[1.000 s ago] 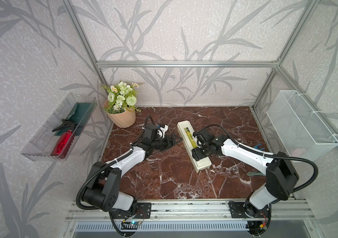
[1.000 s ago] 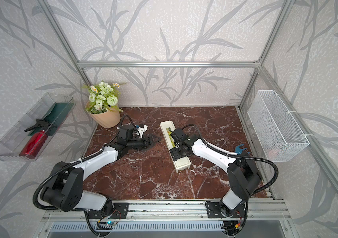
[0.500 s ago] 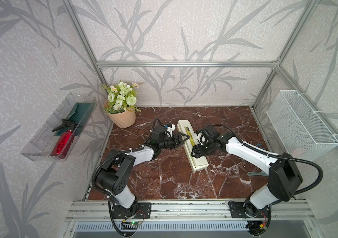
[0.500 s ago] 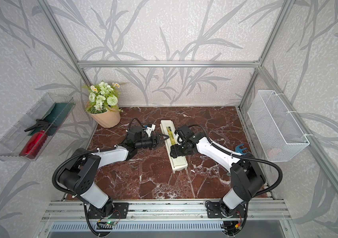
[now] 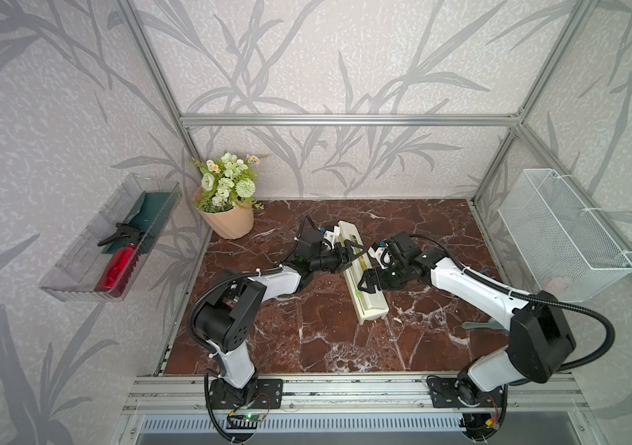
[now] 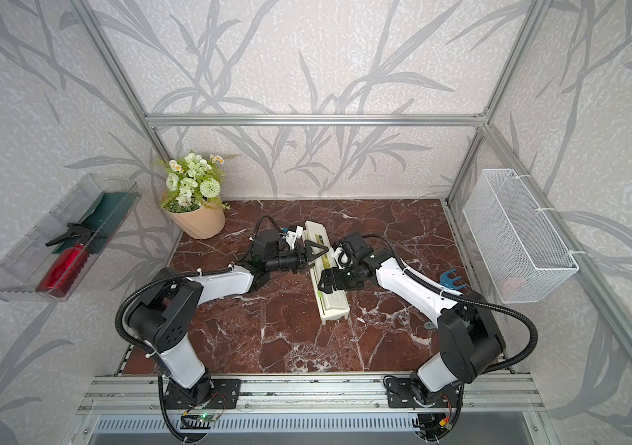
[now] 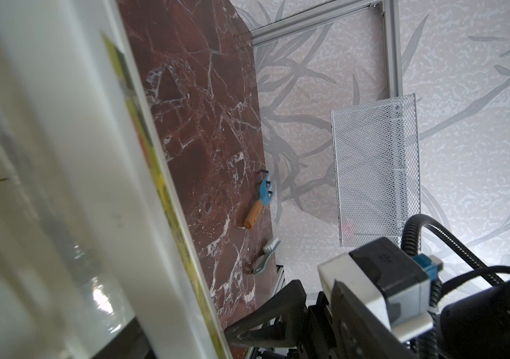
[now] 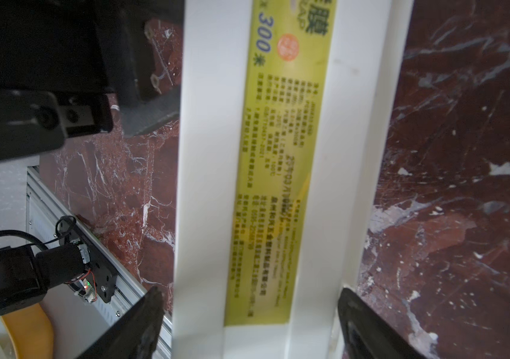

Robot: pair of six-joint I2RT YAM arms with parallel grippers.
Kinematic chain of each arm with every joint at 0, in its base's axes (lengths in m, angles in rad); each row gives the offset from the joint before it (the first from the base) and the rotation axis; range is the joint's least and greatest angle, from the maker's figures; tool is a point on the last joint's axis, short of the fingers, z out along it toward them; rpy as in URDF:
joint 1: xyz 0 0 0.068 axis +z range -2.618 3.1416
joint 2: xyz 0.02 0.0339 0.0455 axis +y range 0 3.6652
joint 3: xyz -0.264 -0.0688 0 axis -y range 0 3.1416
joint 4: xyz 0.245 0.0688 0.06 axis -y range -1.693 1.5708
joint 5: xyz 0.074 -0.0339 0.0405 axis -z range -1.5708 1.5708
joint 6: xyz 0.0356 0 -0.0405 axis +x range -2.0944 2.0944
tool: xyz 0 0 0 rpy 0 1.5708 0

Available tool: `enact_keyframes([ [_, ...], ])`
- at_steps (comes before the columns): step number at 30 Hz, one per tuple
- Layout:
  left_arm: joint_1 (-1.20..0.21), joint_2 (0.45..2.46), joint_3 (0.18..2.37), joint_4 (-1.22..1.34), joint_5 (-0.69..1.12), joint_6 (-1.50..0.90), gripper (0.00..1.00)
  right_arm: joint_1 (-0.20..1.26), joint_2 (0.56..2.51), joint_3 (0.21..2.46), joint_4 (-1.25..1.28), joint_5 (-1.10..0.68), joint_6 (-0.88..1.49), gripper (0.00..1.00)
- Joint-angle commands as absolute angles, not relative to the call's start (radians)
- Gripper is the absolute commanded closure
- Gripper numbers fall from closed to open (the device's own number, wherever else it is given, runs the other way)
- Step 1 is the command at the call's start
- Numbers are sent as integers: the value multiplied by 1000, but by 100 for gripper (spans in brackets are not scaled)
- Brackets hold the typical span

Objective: Put plastic wrap rolls into dispensers
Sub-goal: Open the lid of the plastic wrap cutting box.

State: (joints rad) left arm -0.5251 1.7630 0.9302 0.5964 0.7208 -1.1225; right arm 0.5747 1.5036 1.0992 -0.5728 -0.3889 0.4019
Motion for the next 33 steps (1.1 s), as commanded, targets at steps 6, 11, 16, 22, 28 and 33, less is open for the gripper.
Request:
enact_keyframes([
  [6, -587, 1748, 1079, 423, 656, -1061, 26, 472, 1262, 1038, -636, -342, 401, 1],
  [11, -619, 1787, 1171, 281, 632, -996, 26, 430, 1135, 1005, -714, -193, 401, 1],
  [16, -655, 1821, 1310, 12, 577, -859, 20, 383, 1031, 937, -685, -62, 399, 1],
  [22, -626, 1691, 1324, -243, 373, -659, 1, 357, 1005, 895, -547, 110, 286, 1],
  [28, -495, 1518, 1170, -233, 186, -499, 1, 297, 1054, 823, -323, 229, 192, 1],
  [33, -374, 1404, 999, -81, -18, -225, 1, 188, 1103, 711, -84, 227, 197, 1],
])
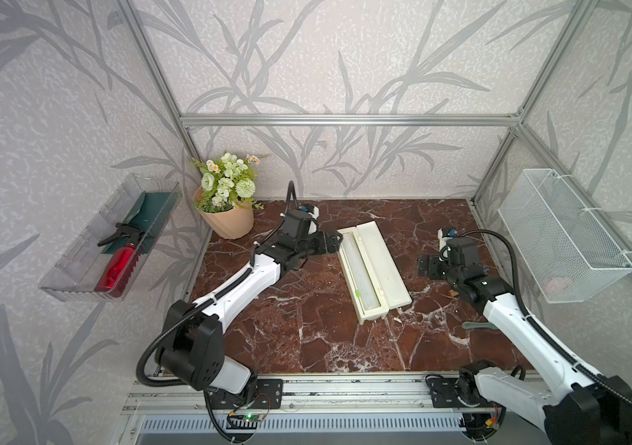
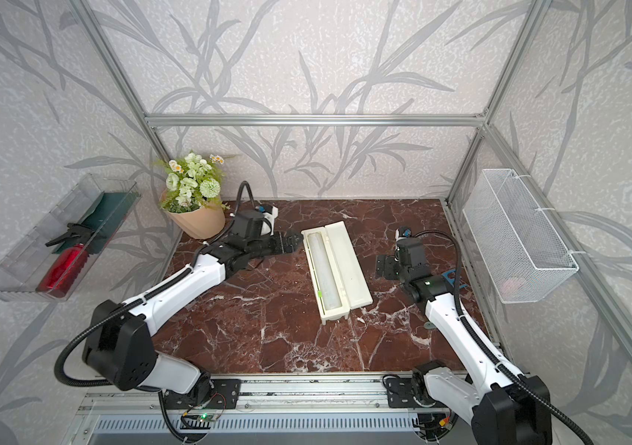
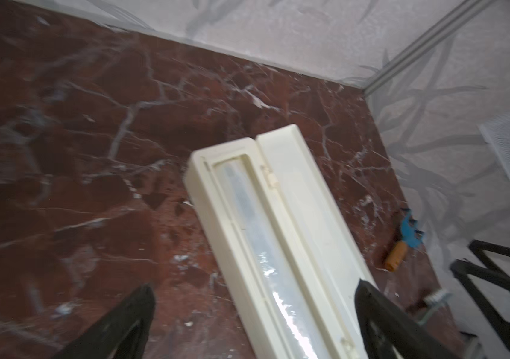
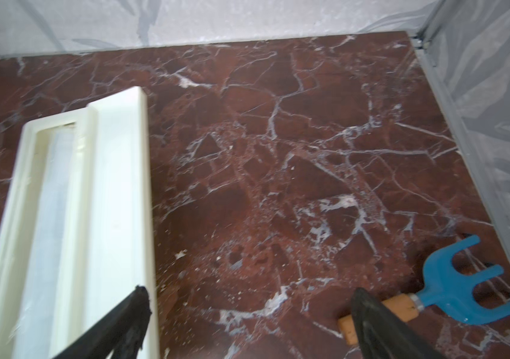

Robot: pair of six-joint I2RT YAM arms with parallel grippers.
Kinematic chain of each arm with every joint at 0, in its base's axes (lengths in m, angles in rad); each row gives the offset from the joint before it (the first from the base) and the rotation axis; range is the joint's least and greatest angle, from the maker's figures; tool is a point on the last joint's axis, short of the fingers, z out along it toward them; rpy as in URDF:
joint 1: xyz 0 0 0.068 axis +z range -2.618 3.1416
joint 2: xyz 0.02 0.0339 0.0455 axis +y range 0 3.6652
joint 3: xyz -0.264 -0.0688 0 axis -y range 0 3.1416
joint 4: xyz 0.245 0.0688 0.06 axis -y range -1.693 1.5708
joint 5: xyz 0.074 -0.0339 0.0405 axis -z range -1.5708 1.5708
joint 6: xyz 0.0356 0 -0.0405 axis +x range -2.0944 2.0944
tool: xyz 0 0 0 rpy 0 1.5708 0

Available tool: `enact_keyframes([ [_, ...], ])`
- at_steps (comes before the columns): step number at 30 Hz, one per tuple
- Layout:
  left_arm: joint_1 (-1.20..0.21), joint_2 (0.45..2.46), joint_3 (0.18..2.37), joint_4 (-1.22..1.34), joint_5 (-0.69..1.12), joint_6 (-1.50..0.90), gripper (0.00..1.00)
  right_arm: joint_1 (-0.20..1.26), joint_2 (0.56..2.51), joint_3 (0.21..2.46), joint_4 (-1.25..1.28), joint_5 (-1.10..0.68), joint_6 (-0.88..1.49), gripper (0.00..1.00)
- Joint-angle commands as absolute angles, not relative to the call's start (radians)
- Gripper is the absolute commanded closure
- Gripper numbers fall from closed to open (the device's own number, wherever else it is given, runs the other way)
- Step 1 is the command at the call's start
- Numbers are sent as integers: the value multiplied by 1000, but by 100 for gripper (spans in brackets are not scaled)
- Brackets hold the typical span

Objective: Put plastic wrap rolls into dispensers
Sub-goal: Open the lid of the plastic wrap cutting box, then reset both arms

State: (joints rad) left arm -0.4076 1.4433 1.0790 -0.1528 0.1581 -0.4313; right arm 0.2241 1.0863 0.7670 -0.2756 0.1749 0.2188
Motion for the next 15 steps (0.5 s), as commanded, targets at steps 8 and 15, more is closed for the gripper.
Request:
enact_keyframes([
  [8, -184, 1368, 693, 336, -128, -26, 0, 157, 1220, 502, 397, 279, 26, 1],
  [15, -102, 1400, 552, 614, -115, 73, 0, 156, 1332, 412, 659, 290, -63, 1],
])
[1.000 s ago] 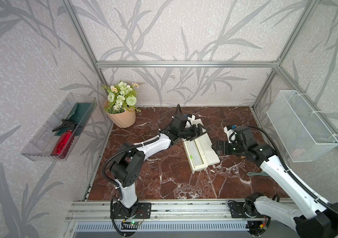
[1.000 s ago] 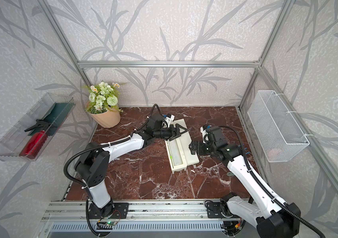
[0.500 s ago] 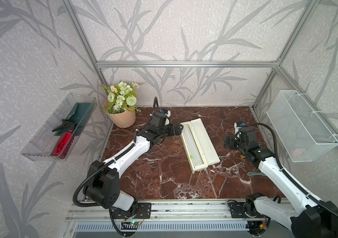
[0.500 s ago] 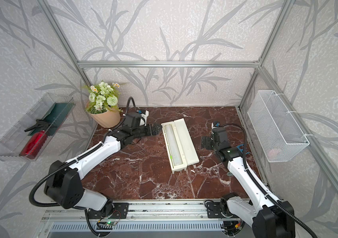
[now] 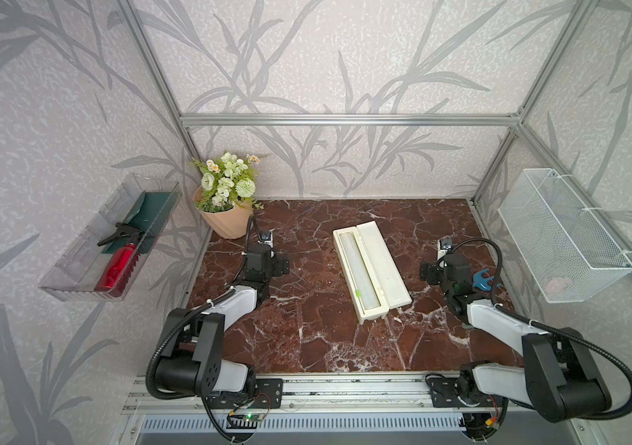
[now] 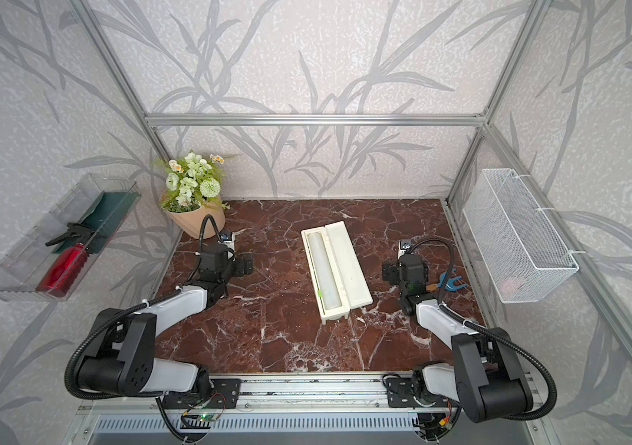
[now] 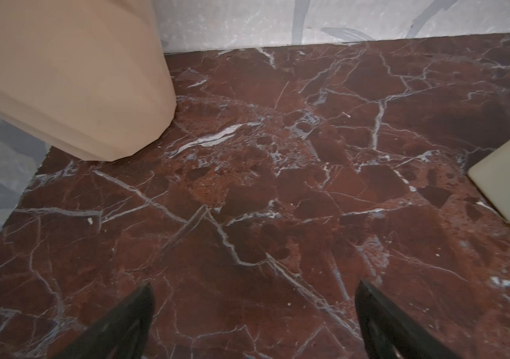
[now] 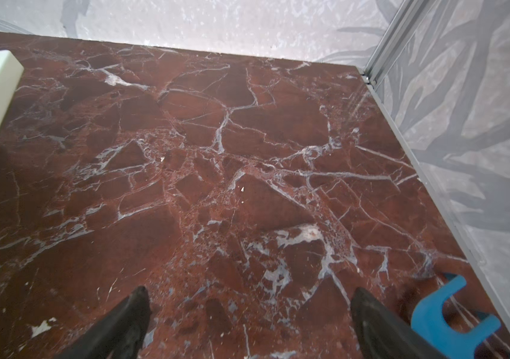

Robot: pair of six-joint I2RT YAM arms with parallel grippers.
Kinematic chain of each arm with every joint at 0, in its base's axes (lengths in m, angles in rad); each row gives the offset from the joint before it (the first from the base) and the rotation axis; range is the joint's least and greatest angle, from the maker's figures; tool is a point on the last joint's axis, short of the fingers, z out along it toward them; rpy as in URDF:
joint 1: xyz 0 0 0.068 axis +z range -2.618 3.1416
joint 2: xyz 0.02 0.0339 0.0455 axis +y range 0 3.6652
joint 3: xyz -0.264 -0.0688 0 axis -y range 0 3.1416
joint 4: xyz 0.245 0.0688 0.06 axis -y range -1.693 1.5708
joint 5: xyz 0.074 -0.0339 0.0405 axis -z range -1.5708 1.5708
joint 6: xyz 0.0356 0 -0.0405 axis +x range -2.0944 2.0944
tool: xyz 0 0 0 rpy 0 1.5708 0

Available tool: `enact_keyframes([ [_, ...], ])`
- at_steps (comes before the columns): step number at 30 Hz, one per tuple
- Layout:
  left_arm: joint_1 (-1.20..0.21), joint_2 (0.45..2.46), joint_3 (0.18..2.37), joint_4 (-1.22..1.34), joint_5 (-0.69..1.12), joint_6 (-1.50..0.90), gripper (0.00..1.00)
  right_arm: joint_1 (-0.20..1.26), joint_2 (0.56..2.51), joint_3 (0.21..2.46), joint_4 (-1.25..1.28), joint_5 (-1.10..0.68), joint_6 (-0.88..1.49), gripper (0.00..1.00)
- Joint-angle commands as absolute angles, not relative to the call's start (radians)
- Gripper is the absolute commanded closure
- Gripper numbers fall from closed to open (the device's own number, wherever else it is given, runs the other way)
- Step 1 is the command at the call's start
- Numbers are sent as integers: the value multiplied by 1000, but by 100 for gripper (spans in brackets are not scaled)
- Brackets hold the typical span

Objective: Put plastic wrap rolls into dispensers
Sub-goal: Reset both arms

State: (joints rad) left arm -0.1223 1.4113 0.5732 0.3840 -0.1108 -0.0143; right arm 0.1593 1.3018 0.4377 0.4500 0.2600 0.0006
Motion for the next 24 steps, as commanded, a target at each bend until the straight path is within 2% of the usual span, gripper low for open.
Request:
enact_keyframes([
  [1, -96, 1390, 547, 602, -110, 73, 0, 155, 1349, 400, 695, 300, -62, 1],
  [4, -51, 1356, 522, 589, -50, 44, 0, 149, 1403, 373, 808, 287, -69, 1],
  [7, -13, 1345, 495, 565, -34, 30, 0, 139, 1433, 400, 786, 248, -43, 1],
  [12, 5, 1412, 321, 925, -51, 3, 0, 142, 1604, 336, 1086, 245, -57, 1],
  [15, 9, 1480, 332, 937, -35, 6, 0, 143, 1571, 373, 957, 236, -44, 1],
  [17, 8, 1567, 309, 1085, -73, -4, 0, 143, 1600, 355, 1043, 234, -61, 1],
  [18, 7, 1586, 316, 1094, -131, -12, 0, 144, 1585, 362, 999, 234, -49, 1],
  [20, 11, 1535, 392, 861, -259, -79, 4, 143, 1589, 363, 1004, 235, -50, 1],
  [21, 7, 1526, 396, 841, -253, -77, 9, 145, 1599, 357, 1035, 236, -60, 1],
  [22, 6, 1539, 388, 882, -255, -69, 1, 144, 1588, 360, 1007, 236, -50, 1],
  [24, 4, 1577, 349, 1022, -267, -49, 1, 144, 1598, 356, 1032, 236, -59, 1],
])
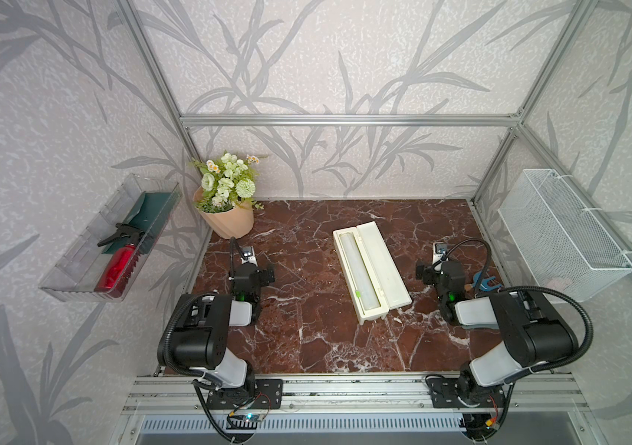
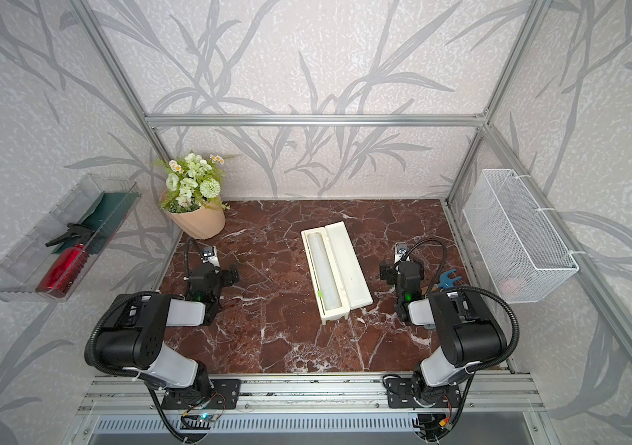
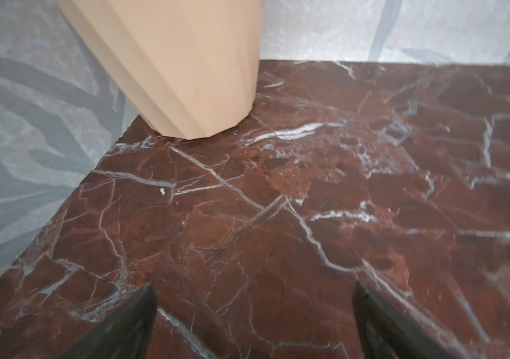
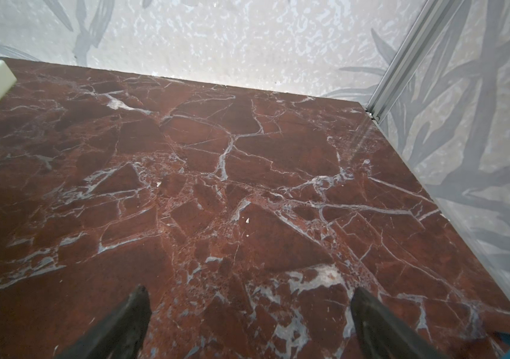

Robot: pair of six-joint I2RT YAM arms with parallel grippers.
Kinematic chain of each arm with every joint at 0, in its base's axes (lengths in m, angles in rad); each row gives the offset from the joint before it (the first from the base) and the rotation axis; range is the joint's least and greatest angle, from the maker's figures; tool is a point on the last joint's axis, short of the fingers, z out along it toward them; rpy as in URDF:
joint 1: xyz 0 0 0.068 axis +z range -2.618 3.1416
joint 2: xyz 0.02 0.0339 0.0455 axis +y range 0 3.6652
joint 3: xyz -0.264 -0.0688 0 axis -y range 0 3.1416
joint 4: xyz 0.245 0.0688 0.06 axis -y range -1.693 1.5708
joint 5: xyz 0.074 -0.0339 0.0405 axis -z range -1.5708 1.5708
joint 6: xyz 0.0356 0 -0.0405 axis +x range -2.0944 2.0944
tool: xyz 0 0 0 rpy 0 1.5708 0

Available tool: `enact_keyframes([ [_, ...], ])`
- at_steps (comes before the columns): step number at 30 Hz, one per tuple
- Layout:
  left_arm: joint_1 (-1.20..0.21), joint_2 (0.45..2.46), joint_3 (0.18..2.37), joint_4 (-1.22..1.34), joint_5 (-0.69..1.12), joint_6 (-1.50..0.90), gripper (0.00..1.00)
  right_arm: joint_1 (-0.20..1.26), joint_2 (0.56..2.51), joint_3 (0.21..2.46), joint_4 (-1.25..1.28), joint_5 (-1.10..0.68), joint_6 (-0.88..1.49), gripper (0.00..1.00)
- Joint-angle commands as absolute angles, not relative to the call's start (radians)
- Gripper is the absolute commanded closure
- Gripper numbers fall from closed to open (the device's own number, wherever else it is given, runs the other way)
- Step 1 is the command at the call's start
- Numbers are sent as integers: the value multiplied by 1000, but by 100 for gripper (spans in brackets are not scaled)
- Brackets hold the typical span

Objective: Put plastic wrap rolls into dispensers
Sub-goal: Reset both arms

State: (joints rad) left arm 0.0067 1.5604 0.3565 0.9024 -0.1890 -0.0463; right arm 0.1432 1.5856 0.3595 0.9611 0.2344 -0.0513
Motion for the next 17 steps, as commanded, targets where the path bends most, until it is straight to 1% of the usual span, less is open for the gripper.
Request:
enact_keyframes([
  [1, 0, 1562, 331, 1025, -286, -63, 1, 144, 1591, 357, 1019, 235, -57, 1],
  [4, -5, 1578, 327, 1066, -303, -52, 1, 144, 1591, 357, 1021, 235, -56, 1],
  [5, -20, 1575, 334, 1044, -305, -38, 1, 144, 1594, 357, 1025, 236, -57, 1],
  [7, -27, 1578, 348, 1025, -254, -6, 1, 144, 1593, 358, 1024, 235, -57, 1],
  [10, -23, 1578, 361, 998, -237, -11, 1, 144, 1594, 358, 1026, 236, -57, 1],
  [12, 11, 1564, 387, 919, -171, -42, 1, 144, 1594, 357, 1024, 235, -58, 1],
  [17, 12, 1569, 378, 947, -169, -34, 1, 145, 1594, 358, 1025, 235, -58, 1],
])
